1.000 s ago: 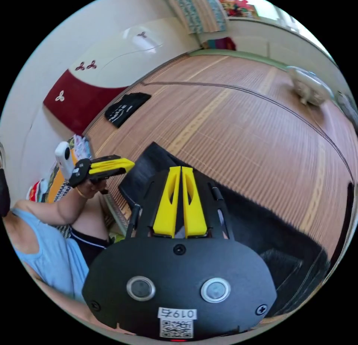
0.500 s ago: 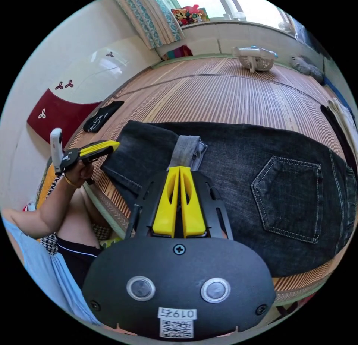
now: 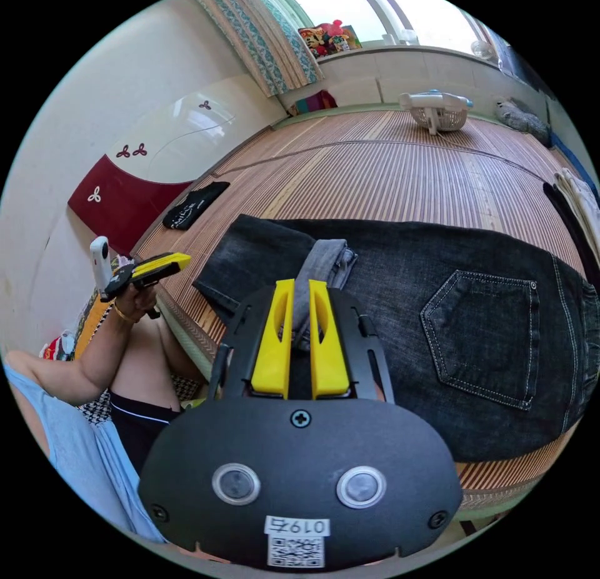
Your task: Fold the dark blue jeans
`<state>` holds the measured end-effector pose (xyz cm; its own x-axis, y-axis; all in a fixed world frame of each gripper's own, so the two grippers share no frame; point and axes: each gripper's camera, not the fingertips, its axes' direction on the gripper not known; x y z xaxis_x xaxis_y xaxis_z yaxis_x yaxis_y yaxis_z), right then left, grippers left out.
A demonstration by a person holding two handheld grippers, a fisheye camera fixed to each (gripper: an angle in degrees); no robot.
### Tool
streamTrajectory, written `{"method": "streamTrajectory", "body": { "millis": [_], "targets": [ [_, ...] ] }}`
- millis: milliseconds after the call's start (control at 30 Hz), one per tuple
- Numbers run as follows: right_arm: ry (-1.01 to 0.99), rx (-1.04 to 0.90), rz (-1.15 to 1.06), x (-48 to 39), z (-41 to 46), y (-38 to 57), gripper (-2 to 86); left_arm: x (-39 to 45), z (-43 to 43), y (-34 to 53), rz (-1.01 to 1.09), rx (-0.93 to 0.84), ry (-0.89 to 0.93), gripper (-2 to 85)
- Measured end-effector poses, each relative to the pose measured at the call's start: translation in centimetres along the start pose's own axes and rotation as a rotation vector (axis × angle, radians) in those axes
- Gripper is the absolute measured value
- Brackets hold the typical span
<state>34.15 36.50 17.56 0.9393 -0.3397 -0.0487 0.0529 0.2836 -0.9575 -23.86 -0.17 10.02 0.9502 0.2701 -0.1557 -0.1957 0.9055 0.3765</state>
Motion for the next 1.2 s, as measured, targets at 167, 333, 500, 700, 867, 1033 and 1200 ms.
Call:
{"method": "streamTrajectory", "body": {
  "millis": [167, 333, 500, 700, 867, 1033, 1200],
  "targets": [
    [0.008, -0.018, 0.013, -0.7, -1.3, 1.0, 0.8, 7.0, 0.1, 4.2, 0.211, -0.051, -0.263, 4.0],
    [0.018, -0.024, 0.000, -1.5, -2.3, 1.7, 0.9, 13.4, 2.2, 6.9, 0.383, -0.078, -0.478, 5.6],
    [0.015, -0.024, -0.005, -2.0, -3.1, 2.2, 1.2, 16.4, 3.3, 7.3, 0.388, -0.086, -0.477, 4.5],
    [0.039, -0.047, 0.012, -2.6, -3.3, 2.7, 0.7, 19.4, 4.3, 7.8, 0.405, -0.090, -0.458, 3.1],
    [0.077, -0.066, 0.013, -3.3, -3.1, 2.6, 0.2, 22.6, 5.8, 8.4, 0.427, -0.101, -0.496, 2.3],
    [0.094, -0.069, 0.012, -3.7, -3.2, 2.5, -0.1, 25.7, 7.0, 8.7, 0.480, -0.119, -0.527, 1.7],
    [0.082, -0.048, 0.014, -4.1, -3.6, 2.5, -0.5, 28.6, 8.9, 9.1, 0.550, -0.157, -0.587, 1.2]
  ]
}}
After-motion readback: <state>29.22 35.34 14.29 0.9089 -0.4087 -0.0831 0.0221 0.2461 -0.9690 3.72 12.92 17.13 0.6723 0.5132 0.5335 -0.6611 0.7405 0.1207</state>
